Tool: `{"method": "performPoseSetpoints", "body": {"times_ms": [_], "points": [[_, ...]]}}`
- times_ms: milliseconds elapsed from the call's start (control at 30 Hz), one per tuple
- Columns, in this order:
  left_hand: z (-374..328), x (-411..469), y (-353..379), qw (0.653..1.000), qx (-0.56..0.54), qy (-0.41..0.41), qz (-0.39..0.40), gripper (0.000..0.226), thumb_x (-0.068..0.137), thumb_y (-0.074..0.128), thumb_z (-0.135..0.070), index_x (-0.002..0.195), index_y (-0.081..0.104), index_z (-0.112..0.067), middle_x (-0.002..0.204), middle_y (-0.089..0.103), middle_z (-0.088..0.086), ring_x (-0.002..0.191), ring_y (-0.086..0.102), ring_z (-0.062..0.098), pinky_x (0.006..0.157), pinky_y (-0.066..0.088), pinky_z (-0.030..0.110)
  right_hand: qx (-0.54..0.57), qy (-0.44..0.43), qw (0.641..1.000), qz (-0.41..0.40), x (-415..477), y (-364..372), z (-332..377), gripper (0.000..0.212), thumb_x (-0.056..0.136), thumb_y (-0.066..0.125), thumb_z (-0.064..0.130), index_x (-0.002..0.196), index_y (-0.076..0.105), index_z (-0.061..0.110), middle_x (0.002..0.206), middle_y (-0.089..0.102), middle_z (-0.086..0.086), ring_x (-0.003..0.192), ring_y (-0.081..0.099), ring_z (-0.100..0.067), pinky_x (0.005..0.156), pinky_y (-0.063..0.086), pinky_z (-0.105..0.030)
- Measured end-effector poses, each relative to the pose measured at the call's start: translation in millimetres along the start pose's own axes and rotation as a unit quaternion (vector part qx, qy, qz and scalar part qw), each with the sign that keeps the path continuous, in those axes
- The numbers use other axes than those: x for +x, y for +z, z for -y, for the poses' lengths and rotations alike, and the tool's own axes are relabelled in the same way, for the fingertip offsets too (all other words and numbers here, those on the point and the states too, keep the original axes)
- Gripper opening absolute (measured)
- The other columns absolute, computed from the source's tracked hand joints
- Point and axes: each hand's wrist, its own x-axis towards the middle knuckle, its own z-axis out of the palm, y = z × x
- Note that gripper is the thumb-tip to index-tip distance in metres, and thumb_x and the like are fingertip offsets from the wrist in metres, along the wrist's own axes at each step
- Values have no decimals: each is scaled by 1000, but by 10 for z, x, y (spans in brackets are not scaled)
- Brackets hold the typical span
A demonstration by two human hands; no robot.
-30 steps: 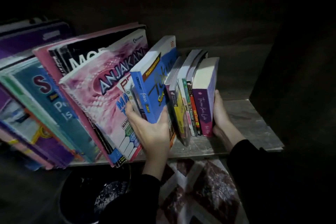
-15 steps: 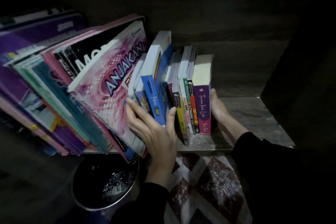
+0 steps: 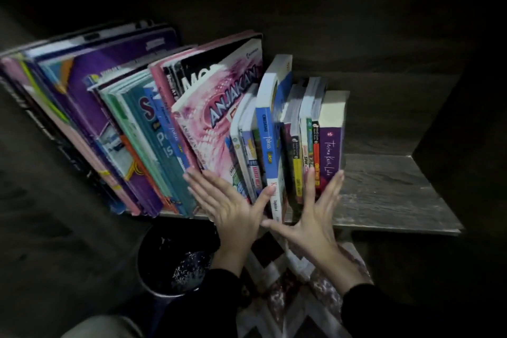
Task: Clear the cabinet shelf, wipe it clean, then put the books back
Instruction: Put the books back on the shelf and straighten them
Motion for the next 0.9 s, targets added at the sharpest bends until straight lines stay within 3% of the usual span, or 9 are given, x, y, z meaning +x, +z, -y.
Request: {"method": "performPoseSetpoints", "body": {"times_ms": [133,300,367,467,567,633,733,900], "points": [[19,112,86,999,-24,3,21,115,80,20,-85,142,-29,-2,144,-2,42,139,-30,35,111,-9,56,-51,61,996,-41,176,165,117,118,61,28,96,149,-17,32,149,-29,-26,139,-28,-40,106,4,-71],[-33,149,78,999,-10,-29,20,111,83,18,-81,143,-25,1,144,6,42,140,-29,35,111,-8,55,-106,96,988,-56,215,170,205,113,66,19,92,152,1,21,147,-6,-39,139,1,-50,99,25,-74],[-20,137,33,999,-8,-26,42,110,83,20,-81,144,-24,1,147,-1,41,141,-26,37,112,-5,56,-117,97,987,-49,208,153,222,114,66,24,92,152,1,21,147,-5,-40,139,2,-50,98,26,-74],[60,80,-77,997,-11,-2,75,111,82,30,-79,147,-24,-7,153,-27,20,143,-21,36,114,-2,55,-126,92,987,-34,165,105,231,116,62,28,90,152,-7,27,150,-8,-38,140,-2,-49,99,20,-75],[169,35,-328,992,-53,31,109,101,84,40,-69,151,-15,-18,158,-20,7,146,-12,31,116,0,50,-73,90,993,-34,109,-37,333,111,61,33,88,149,-9,35,154,-11,-30,143,-6,-42,106,8,-70],[243,80,-550,987,-103,51,110,83,88,44,-56,152,4,-22,158,-1,5,145,5,28,116,14,49,-22,41,995,-83,89,-155,512,100,71,41,77,151,3,32,156,-1,-24,144,3,-38,110,10,-64],[343,364,-879,990,-125,39,58,58,91,46,-38,141,32,-14,147,23,6,135,25,28,108,30,46,22,-75,983,-167,165,-295,926,75,85,51,49,148,21,24,152,16,-14,140,18,-34,110,23,-58],[506,1136,-1351,995,-81,27,-50,53,87,54,-14,137,42,-4,144,36,17,133,29,29,114,11,27,-13,-237,954,-183,504,-369,1794,61,83,58,27,139,34,23,147,26,-10,137,23,-32,111,21,-49]]}}
